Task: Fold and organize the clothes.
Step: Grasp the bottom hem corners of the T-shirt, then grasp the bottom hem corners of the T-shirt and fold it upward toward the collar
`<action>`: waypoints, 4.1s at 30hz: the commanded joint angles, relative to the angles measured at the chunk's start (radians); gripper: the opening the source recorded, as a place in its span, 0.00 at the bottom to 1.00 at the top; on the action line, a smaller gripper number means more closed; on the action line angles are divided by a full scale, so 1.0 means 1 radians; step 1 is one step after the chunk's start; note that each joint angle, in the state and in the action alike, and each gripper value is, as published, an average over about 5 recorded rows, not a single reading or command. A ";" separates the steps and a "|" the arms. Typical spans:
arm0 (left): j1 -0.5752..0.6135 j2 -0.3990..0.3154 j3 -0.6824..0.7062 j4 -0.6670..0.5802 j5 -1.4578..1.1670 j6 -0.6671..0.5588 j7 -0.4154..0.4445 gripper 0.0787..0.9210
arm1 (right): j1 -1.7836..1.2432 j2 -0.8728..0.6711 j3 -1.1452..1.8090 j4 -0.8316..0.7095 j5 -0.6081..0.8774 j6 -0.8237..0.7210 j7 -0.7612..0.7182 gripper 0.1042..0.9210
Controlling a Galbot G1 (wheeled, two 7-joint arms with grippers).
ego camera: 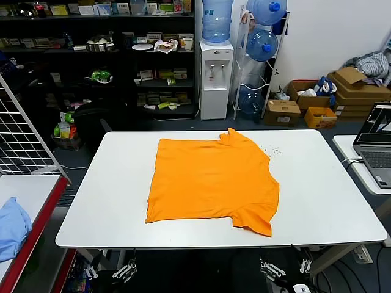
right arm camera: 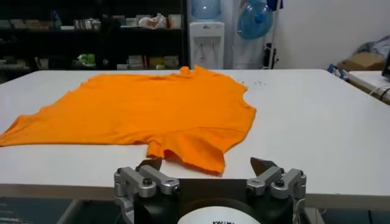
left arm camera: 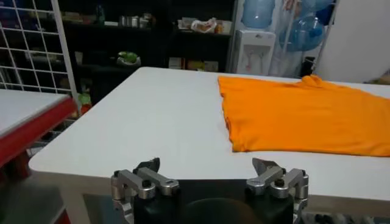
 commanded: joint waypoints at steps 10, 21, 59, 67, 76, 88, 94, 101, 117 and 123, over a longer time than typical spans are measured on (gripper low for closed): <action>-0.207 0.058 0.114 0.063 -0.055 0.045 0.000 1.00 | 0.187 -0.026 -0.001 -0.074 0.038 -0.079 0.029 1.00; -0.464 0.069 0.246 0.245 -0.151 0.060 -0.056 1.00 | 0.345 -0.026 -0.043 -0.208 0.045 -0.146 0.078 1.00; -0.585 0.038 0.358 0.312 -0.188 0.129 -0.117 0.44 | 0.391 -0.002 -0.086 -0.256 0.059 -0.196 0.092 0.35; -0.576 0.042 0.356 0.302 -0.188 0.129 -0.120 0.16 | 0.375 -0.005 -0.086 -0.240 0.068 -0.193 0.092 0.08; -0.527 0.059 0.333 0.240 -0.210 0.128 -0.128 0.01 | 0.308 -0.020 -0.082 -0.171 0.079 -0.183 0.092 0.02; -0.310 0.138 0.251 0.040 -0.265 0.131 -0.154 0.01 | 0.097 -0.082 -0.055 -0.009 0.119 -0.156 0.127 0.02; -0.212 0.145 0.217 -0.050 -0.255 0.130 -0.152 0.01 | 0.037 -0.081 -0.048 0.055 0.108 -0.120 0.124 0.02; -0.305 0.156 0.211 -0.016 -0.256 0.108 -0.107 0.01 | 0.231 -0.087 -0.099 0.010 0.107 -0.118 0.164 0.02; -0.805 0.141 0.373 0.324 -0.305 0.087 -0.102 0.01 | 0.736 -0.171 -0.213 -0.285 0.288 -0.252 0.339 0.02; -0.859 0.137 0.409 0.365 -0.302 0.131 -0.132 0.01 | 0.832 -0.181 -0.224 -0.337 0.359 -0.332 0.379 0.02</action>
